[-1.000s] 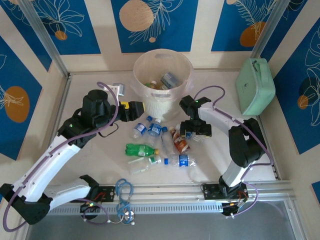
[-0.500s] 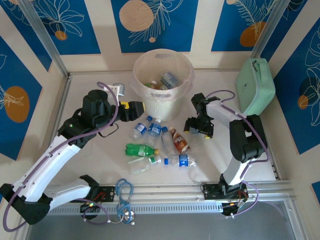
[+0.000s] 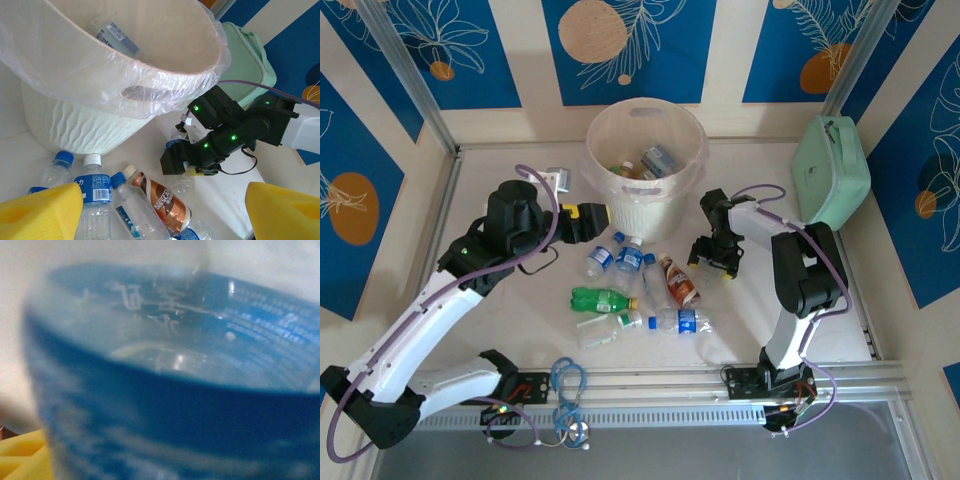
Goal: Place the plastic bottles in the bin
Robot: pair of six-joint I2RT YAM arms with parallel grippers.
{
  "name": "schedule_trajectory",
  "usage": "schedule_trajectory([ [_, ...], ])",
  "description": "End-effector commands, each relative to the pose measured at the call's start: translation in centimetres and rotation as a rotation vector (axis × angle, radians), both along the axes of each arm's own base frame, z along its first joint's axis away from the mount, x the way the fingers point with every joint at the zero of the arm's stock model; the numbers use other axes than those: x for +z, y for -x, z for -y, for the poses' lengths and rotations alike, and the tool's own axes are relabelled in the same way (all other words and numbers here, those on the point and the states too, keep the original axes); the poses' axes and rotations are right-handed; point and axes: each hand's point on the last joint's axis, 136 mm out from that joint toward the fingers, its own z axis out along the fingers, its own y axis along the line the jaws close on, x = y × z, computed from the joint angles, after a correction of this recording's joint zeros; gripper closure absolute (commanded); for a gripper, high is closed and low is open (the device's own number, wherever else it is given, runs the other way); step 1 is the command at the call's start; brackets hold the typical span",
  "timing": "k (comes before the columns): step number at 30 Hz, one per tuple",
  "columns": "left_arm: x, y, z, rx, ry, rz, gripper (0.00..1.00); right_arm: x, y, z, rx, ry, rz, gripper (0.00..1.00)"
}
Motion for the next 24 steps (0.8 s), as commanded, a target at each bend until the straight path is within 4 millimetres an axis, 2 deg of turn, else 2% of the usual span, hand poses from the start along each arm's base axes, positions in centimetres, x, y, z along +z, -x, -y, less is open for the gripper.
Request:
schedule_trajectory([
  [1,0.1,-0.1,-0.1,0.007,0.016,0.002,0.16,-0.4,0.3,0.0,-0.017,0.011,-0.016,0.27],
  [3,0.0,-0.1,-0.1,0.009,0.014,0.002,0.16,-0.4,0.4,-0.1,-0.014,0.011,-0.012,0.34],
  [8,0.1,-0.2,-0.2,0.017,0.016,0.001,0.15,0.9,0.5,-0.3,0.003,0.006,0.044,0.43],
  [12,-0.1,-0.4,-0.6,0.041,0.005,-0.008,0.1,3.2,0.5,-0.5,0.013,-0.015,0.12,0.45],
  [14,0.1,-0.5,-0.7,0.052,0.006,-0.01,0.06,5.2,0.4,-1.1,0.033,-0.052,0.187,0.46],
  [18,1.0,-0.4,-0.4,0.037,0.028,-0.01,0.01,11.2,1.0,-3.3,0.123,-0.152,0.364,0.45],
  [21,1.9,-0.4,0.2,0.016,0.065,-0.024,0.0,15.9,2.2,-6.0,0.231,-0.28,0.485,0.46],
  [24,3.3,-0.6,1.2,-0.02,0.126,-0.031,0.0,20.9,4.4,-9.2,0.358,-0.434,0.603,0.44],
])
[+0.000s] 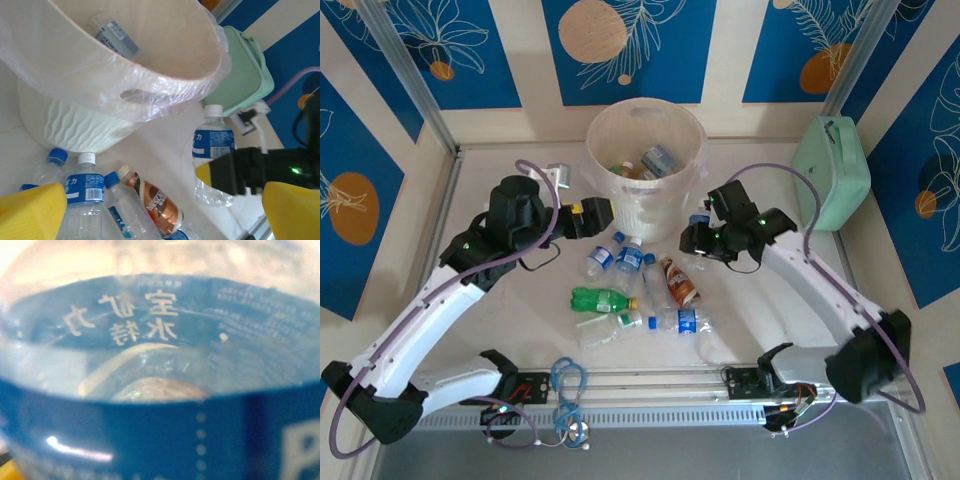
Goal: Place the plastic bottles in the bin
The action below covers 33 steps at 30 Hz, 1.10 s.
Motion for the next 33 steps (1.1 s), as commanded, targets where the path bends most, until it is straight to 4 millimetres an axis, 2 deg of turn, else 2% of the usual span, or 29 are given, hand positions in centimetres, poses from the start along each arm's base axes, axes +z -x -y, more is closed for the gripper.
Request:
schedule_trajectory([
  [1,3.3,-0.1,1.2,-0.049,0.109,0.016,0.0,5.5,2.5,-3.6,0.186,-0.154,0.114,0.44],
  [6,5.7,-0.5,3.9,-0.157,0.198,0.023,0.02,10.6,5.0,-6.5,0.326,-0.255,0.232,0.43],
  [11,7.7,-0.4,7.0,-0.306,0.336,-0.007,0.08,13.7,7.1,-9.3,0.454,-0.301,0.293,0.43],
  [16,9.7,1.2,8.4,-0.453,0.42,0.016,0.09,14.9,7.7,-10.8,0.508,-0.336,0.295,0.43],
  [21,9.1,1.8,8.6,-0.489,0.414,0.005,0.13,15.7,8.4,-11.8,0.559,-0.394,0.287,0.42],
  [26,8.6,1.6,9.0,-0.502,0.435,-0.012,0.27,16.0,8.5,-12.2,0.565,-0.412,0.281,0.42],
  [31,8.4,1.6,9.3,-0.52,0.442,-0.021,0.49,16.1,8.5,-12.3,0.566,-0.419,0.276,0.41],
  [33,8.3,1.6,9.3,-0.523,0.442,-0.022,0.51,16.1,8.4,-12.2,0.562,-0.422,0.277,0.41],
])
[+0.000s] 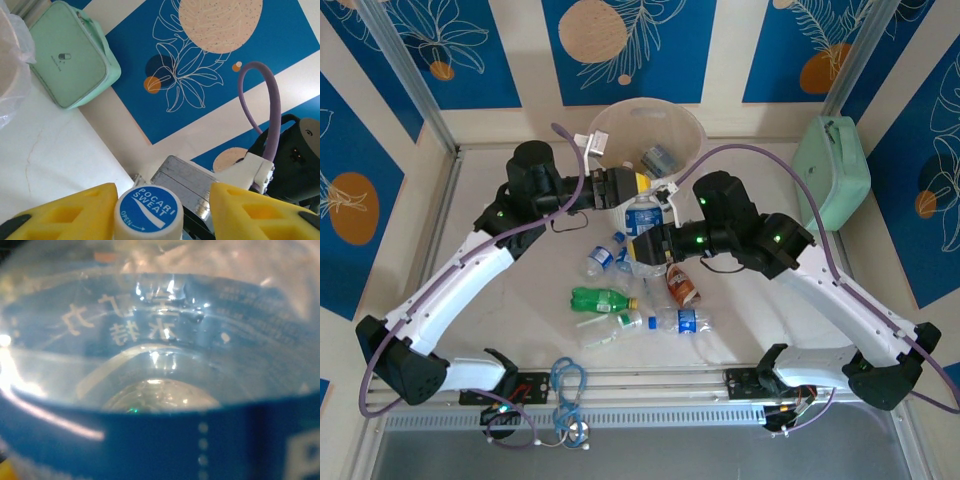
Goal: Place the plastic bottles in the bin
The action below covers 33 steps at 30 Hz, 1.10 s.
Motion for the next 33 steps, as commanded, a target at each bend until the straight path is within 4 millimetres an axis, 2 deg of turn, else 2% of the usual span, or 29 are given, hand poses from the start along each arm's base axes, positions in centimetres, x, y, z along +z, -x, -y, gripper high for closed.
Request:
schedule_trajectory([
  [1,0.4,0.4,0.1,-0.039,0.023,0.022,0.5,1.6,0.3,-0.5,0.027,-0.047,0.015,0.41],
  [6,-0.3,0.6,0.2,-0.052,0.018,0.005,0.53,1.6,0.2,-0.7,0.029,-0.056,0.01,0.4],
  [10,-0.6,0.5,0.2,-0.046,0.011,0.002,0.7,1.8,0.1,-0.6,0.021,-0.061,0.011,0.41],
  [16,-0.4,-0.5,0.0,-0.004,0.028,-0.012,0.81,2.6,0.0,-0.1,-0.004,-0.082,0.018,0.4],
  [18,-0.3,-1.3,-0.3,0.034,0.036,-0.025,0.83,2.8,-0.2,0.2,-0.022,-0.084,0.021,0.36],
  [19,-0.3,-1.8,-0.7,0.067,0.038,-0.033,0.84,2.8,-0.3,0.4,-0.034,-0.082,0.023,0.34],
  [21,0.0,-3.1,-1.9,0.146,0.059,-0.041,0.84,2.9,-0.6,1.0,-0.071,-0.078,0.028,0.2],
  [24,1.1,-5.3,-4.9,0.307,0.132,-0.053,0.85,3.2,-1.6,2.5,-0.167,-0.064,0.042,0.05],
  [28,2.7,-7.2,-8.1,0.448,0.239,-0.038,0.86,4.1,-2.5,4.8,-0.309,-0.075,0.079,0.01],
  [33,3.7,-8.4,-10.7,0.596,0.305,-0.021,0.88,5.7,-2.2,5.0,-0.316,-0.186,0.14,0.01],
])
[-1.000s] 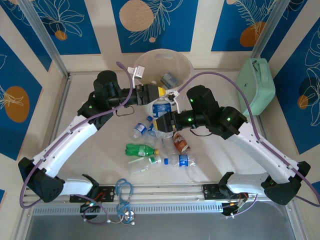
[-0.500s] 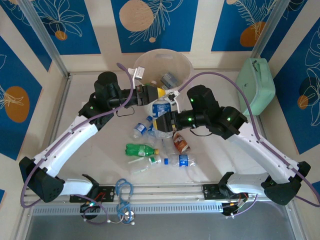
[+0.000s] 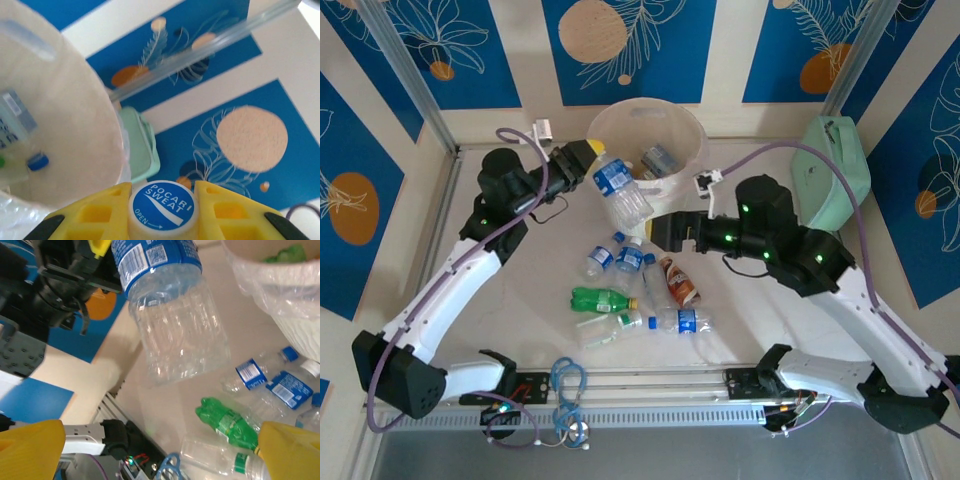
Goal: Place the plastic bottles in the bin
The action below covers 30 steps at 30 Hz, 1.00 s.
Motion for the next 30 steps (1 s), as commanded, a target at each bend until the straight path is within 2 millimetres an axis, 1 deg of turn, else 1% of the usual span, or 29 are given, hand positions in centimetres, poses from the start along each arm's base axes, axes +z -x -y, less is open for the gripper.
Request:
schedule_trajectory([
  [1,3.4,-0.4,-2.7,0.139,0.127,0.076,0.88,1.1,-1.2,0.7,-0.095,-0.069,0.041,0.01],
  [2,3.4,-0.7,-2.9,0.151,0.152,0.07,0.88,0.8,-1.6,1.0,-0.128,-0.074,0.036,0.01],
  [4,3.6,-1.3,-3.2,0.166,0.227,0.068,0.88,0.9,-1.9,0.8,-0.121,-0.113,0.011,0.01],
  [7,3.8,-1.9,-2.9,0.143,0.3,0.064,0.88,1.9,-1.7,-0.9,-0.019,-0.215,-0.075,0.01],
  [9,4.1,-2.1,-2.6,0.123,0.337,0.077,0.88,2.8,-1.7,-2.2,0.048,-0.277,-0.101,0.01],
  [12,4.7,-2.1,-2.6,0.094,0.418,0.108,0.88,3.4,-2.7,-3.0,0.046,-0.333,-0.121,0.01],
  [15,4.9,-2.3,-2.6,0.082,0.459,0.111,0.89,4.1,-3.8,-3.3,0.02,-0.398,-0.133,0.01],
  [18,5.4,-2.2,-2.7,0.083,0.479,0.121,0.9,4.5,-5.0,-3.3,-0.016,-0.416,-0.131,0.01],
  [24,5.9,-2.3,-2.7,0.066,0.525,0.125,0.91,4.8,-7.3,-3.3,-0.038,-0.483,-0.182,0.01],
  [28,5.9,-2.3,-2.7,0.058,0.548,0.124,0.91,5.5,-8.2,-3.8,-0.022,-0.51,-0.18,0.0],
  [30,5.8,-2.3,-2.7,0.056,0.549,0.12,0.91,5.8,-8.5,-4.1,-0.015,-0.519,-0.176,0.03],
])
